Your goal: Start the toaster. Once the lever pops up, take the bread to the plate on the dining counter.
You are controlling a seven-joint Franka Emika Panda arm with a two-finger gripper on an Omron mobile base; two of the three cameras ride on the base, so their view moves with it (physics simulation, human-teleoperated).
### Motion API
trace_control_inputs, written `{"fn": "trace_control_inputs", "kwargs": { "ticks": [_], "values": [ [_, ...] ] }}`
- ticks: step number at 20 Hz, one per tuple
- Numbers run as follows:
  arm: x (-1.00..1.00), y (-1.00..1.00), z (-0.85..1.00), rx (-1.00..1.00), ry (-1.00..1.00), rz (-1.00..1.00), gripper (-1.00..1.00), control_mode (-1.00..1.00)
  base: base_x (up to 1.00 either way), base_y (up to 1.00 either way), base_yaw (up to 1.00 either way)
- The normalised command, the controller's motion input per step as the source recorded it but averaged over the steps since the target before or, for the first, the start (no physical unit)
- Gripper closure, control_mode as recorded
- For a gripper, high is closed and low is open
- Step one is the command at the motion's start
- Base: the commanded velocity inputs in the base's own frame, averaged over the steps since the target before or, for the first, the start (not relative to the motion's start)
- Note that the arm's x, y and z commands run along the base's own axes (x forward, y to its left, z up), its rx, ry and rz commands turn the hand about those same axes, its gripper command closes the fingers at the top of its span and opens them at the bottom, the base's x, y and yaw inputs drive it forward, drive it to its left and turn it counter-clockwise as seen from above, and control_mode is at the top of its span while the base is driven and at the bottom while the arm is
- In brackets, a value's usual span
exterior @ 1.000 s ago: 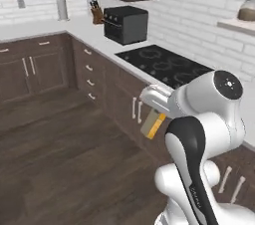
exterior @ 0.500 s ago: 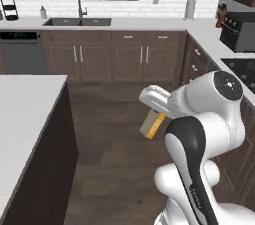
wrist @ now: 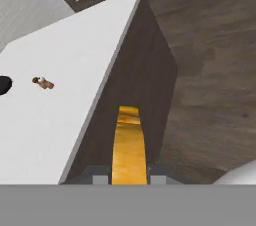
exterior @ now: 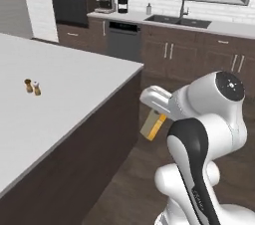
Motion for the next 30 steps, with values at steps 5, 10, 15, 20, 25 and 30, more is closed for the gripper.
{"fn": "trace_control_inputs", "kwargs": {
  "ticks": [5, 10, 15, 20, 25, 30],
  "values": [
    [0.0, 0.0, 0.0, 0.0, 0.0, 0.0, 1.0, 1.0, -0.29, -0.01, 0.67],
    [0.0, 0.0, 0.0, 0.0, 0.0, 0.0, 1.0, 1.0, -0.24, 0.0, 0.56],
    [0.0, 0.0, 0.0, 0.0, 0.0, 0.0, 1.0, 1.0, -0.02, 0.02, 0.41],
    [0.0, 0.0, 0.0, 0.0, 0.0, 0.0, 1.0, 1.0, 0.0, 0.74, 0.16],
    [0.0, 0.0, 0.0, 0.0, 0.0, 0.0, 1.0, 1.0, 0.04, 0.98, 0.0],
    [0.0, 0.0, 0.0, 0.0, 0.0, 0.0, 1.0, 1.0, 0.42, 0.99, -0.1]
  ]
}}
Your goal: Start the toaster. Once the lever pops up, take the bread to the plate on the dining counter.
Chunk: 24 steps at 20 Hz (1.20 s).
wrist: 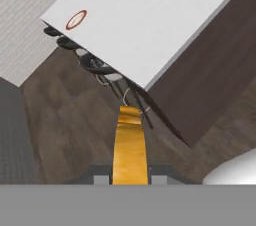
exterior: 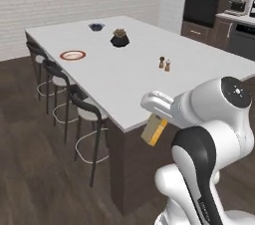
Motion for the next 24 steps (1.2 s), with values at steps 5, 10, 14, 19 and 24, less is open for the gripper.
{"fn": "trace_control_inputs", "kwargs": {
  "ticks": [5, 10, 14, 19, 24],
  "values": [
    [0.0, 0.0, 0.0, 0.0, 0.0, 0.0, 1.0, 1.0, 0.8, 0.96, -0.24],
    [0.0, 0.0, 0.0, 0.0, 0.0, 0.0, 1.0, 1.0, 0.39, 0.94, -0.32],
    [0.0, 0.0, 0.0, 0.0, 0.0, 0.0, 1.0, 1.0, 0.18, 0.99, -0.42],
    [0.0, 0.0, 0.0, 0.0, 0.0, 0.0, 1.0, 1.0, 0.19, 0.97, -0.44],
    [0.0, 0.0, 0.0, 0.0, 0.0, 0.0, 1.0, 1.0, 0.29, 0.98, -0.44]
  ]
}}
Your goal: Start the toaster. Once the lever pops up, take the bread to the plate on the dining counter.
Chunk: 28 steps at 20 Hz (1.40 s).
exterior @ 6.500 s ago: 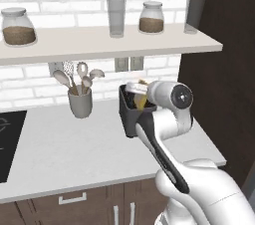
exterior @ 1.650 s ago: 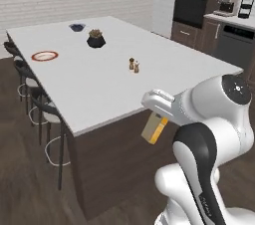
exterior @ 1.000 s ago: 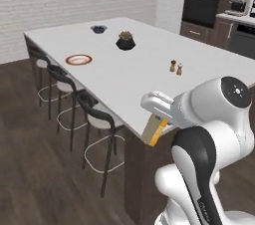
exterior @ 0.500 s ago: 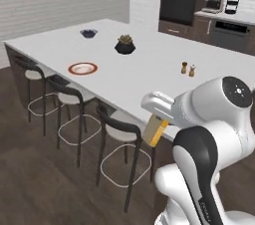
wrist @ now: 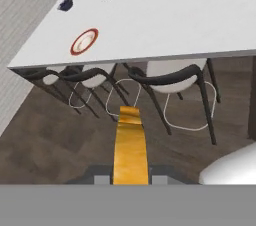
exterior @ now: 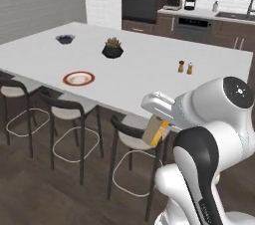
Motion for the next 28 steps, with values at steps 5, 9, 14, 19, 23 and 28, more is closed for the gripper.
{"fn": "trace_control_inputs", "kwargs": {
  "ticks": [5, 9, 14, 19, 23, 28],
  "values": [
    [0.0, 0.0, 0.0, 0.0, 0.0, 0.0, 1.0, 1.0, 0.32, 1.0, -0.45],
    [0.0, 0.0, 0.0, 0.0, 0.0, 0.0, 1.0, 1.0, 0.2, 1.0, -0.42],
    [0.0, 0.0, 0.0, 0.0, 0.0, 0.0, 1.0, 1.0, 0.04, 1.0, -0.39],
    [0.0, 0.0, 0.0, 0.0, 0.0, 0.0, 1.0, 1.0, 0.06, 1.0, -0.36],
    [0.0, 0.0, 0.0, 0.0, 0.0, 0.0, 1.0, 1.0, 0.02, 0.84, -0.33],
    [0.0, 0.0, 0.0, 0.0, 0.0, 0.0, 1.0, 1.0, 0.06, 0.38, -0.27]
  ]
}}
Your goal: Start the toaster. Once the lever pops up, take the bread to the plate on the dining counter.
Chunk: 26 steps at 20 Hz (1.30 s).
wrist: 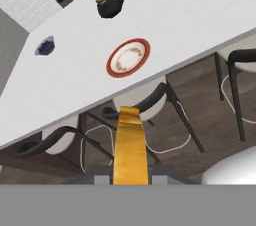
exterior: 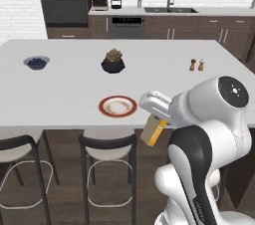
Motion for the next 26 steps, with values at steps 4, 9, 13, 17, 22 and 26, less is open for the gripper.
{"fn": "trace_control_inputs", "kwargs": {
  "ticks": [4, 9, 13, 17, 22, 26],
  "values": [
    [0.0, 0.0, 0.0, 0.0, 0.0, 0.0, 1.0, 1.0, 0.08, 0.04, -0.21],
    [0.0, 0.0, 0.0, 0.0, 0.0, 0.0, 1.0, 1.0, 0.11, 0.0, -0.09],
    [0.0, 0.0, 0.0, 0.0, 0.0, 0.0, 1.0, 1.0, 0.31, 0.0, -0.1],
    [0.0, 0.0, 0.0, 0.0, 0.0, 0.0, 1.0, 1.0, 0.44, 0.0, -0.15],
    [0.0, 0.0, 0.0, 0.0, 0.0, 0.0, 1.0, 1.0, 0.46, 0.03, -0.14],
    [0.0, 0.0, 0.0, 0.0, 0.0, 0.0, 1.0, 1.0, 0.31, 0.15, -0.11]
  ]
}}
